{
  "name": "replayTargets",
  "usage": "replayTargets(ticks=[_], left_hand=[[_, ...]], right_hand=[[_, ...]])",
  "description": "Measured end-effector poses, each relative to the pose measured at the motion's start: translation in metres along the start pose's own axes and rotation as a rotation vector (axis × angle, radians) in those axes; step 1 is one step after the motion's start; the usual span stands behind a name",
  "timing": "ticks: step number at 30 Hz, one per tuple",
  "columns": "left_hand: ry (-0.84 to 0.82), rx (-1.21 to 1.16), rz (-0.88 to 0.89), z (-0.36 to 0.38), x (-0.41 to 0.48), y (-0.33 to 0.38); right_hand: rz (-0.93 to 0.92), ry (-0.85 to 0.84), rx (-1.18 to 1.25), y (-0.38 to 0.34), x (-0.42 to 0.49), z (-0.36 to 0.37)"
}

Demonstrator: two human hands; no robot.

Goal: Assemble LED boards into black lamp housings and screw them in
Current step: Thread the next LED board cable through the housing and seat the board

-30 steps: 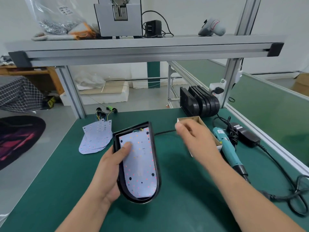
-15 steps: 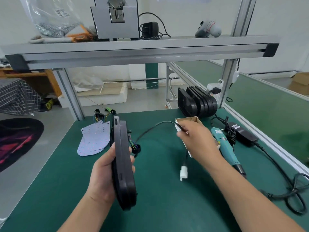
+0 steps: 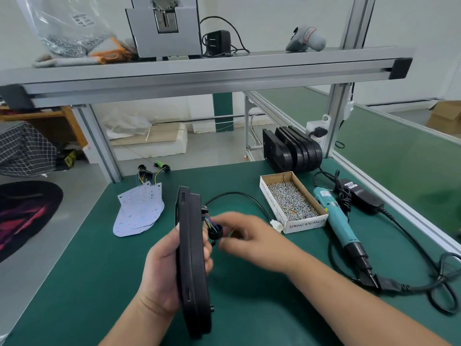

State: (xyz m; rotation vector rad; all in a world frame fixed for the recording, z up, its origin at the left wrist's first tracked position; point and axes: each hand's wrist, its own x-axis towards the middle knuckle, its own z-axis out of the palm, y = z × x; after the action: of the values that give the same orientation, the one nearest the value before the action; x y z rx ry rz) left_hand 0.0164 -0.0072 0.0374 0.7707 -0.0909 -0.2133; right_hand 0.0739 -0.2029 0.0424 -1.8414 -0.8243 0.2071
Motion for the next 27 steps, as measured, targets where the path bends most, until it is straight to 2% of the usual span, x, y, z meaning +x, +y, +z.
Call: replayTargets(ticks=[2, 4, 6, 10, 17, 22, 24, 27], left_hand=[[0.000, 0.010, 0.005, 0.006, -0.002, 0.000], [0.021, 0.043, 0.009, 0.007, -0.001, 0.000], [0.055, 0.045, 0.003, 0.005, -0.001, 0.002], [0.052, 0.091, 0.015, 0.003, -0.005, 0.000], [0.161, 0.077, -0.065, -0.004, 0.000, 0.003], [0.044, 0.012, -0.177, -0.006, 0.001, 0.007], [-0.086, -0.004, -0.233, -0.007, 0.001, 0.007], [-0.113, 0.006, -0.269, -0.007, 0.001, 0.007]], right_hand=[[0.028, -0.121, 0.164, 0.003, -0.002, 0.011], [0.029, -0.113, 0.238, 0.005, -0.002, 0.013], [0.055, -0.045, 0.201, 0.005, -0.002, 0.011], [0.130, 0.036, -0.037, 0.010, 0.001, 0.003], [0.104, 0.098, -0.011, 0.011, -0.007, -0.002], [0.097, 0.013, -0.290, 0.009, -0.011, -0.009], [0.117, -0.016, -0.274, 0.009, -0.012, -0.008], [0.096, -0.026, -0.214, 0.008, -0.017, -0.006]])
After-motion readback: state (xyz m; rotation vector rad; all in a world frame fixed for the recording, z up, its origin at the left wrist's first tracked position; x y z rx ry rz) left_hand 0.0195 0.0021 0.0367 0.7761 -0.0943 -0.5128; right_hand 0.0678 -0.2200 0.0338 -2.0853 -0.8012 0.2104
